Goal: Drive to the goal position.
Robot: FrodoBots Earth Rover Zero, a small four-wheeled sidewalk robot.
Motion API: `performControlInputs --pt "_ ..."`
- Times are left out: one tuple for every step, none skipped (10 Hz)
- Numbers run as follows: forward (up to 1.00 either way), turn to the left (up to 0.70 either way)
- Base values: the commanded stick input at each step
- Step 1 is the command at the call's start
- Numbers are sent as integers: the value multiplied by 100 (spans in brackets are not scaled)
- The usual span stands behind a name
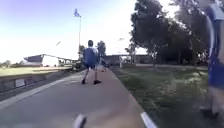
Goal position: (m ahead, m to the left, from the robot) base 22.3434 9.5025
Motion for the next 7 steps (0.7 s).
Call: performControlInputs --pt "98 0" --pt "98 0" --pt "98 0" --pt "98 0" --pt "98 0" --pt "98 0" --pt "98 0"
